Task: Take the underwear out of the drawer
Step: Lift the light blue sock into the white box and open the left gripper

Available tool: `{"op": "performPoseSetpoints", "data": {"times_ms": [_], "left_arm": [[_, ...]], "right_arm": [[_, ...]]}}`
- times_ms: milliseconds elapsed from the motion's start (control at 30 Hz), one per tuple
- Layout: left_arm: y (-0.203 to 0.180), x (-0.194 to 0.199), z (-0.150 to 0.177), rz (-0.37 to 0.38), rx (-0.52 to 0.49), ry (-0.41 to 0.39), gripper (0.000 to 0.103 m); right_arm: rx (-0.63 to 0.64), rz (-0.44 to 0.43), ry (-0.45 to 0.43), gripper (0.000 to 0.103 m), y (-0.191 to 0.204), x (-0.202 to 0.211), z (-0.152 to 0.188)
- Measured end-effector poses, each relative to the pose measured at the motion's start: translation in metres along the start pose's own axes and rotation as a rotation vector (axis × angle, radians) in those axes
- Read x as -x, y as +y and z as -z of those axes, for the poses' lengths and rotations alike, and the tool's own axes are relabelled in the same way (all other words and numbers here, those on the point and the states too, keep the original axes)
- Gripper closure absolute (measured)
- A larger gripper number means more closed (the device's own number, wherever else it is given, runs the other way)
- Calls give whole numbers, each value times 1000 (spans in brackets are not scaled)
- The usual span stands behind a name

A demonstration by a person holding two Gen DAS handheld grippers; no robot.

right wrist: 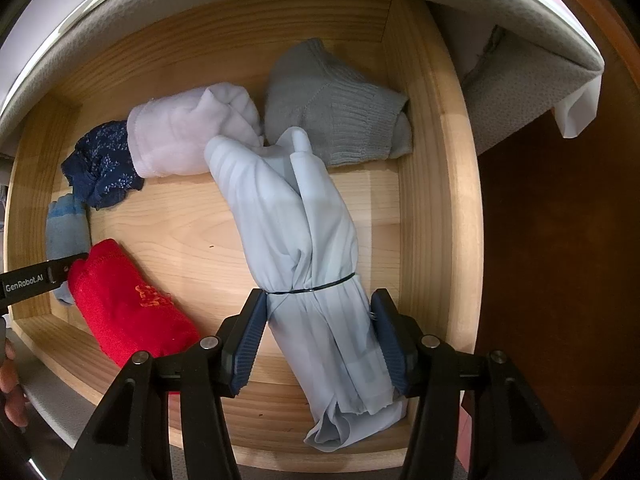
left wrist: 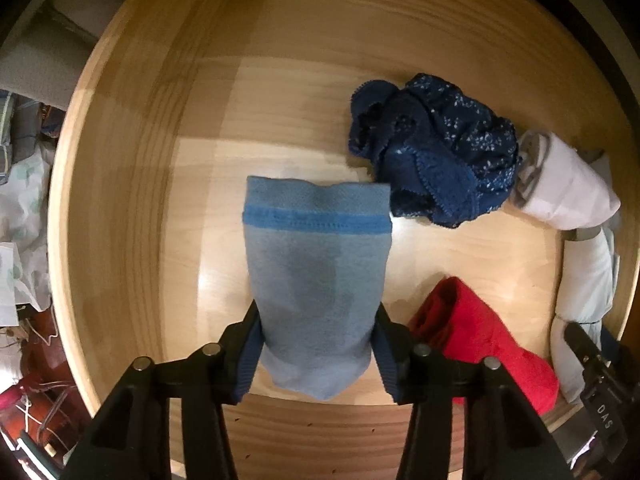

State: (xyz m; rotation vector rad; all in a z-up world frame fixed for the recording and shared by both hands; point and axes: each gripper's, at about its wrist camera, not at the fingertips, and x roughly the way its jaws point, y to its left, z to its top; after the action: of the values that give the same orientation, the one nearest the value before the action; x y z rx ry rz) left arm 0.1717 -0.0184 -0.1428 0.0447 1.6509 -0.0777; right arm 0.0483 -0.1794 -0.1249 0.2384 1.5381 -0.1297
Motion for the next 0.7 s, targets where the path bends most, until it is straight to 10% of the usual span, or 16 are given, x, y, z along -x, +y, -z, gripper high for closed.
{"op": "performPoseSetpoints", "data": {"times_ms": [700], "left_arm": [[16, 71, 64, 5, -38, -156, 60]], "right_arm": [[12, 20, 7, 51, 12, -4, -1]]}}
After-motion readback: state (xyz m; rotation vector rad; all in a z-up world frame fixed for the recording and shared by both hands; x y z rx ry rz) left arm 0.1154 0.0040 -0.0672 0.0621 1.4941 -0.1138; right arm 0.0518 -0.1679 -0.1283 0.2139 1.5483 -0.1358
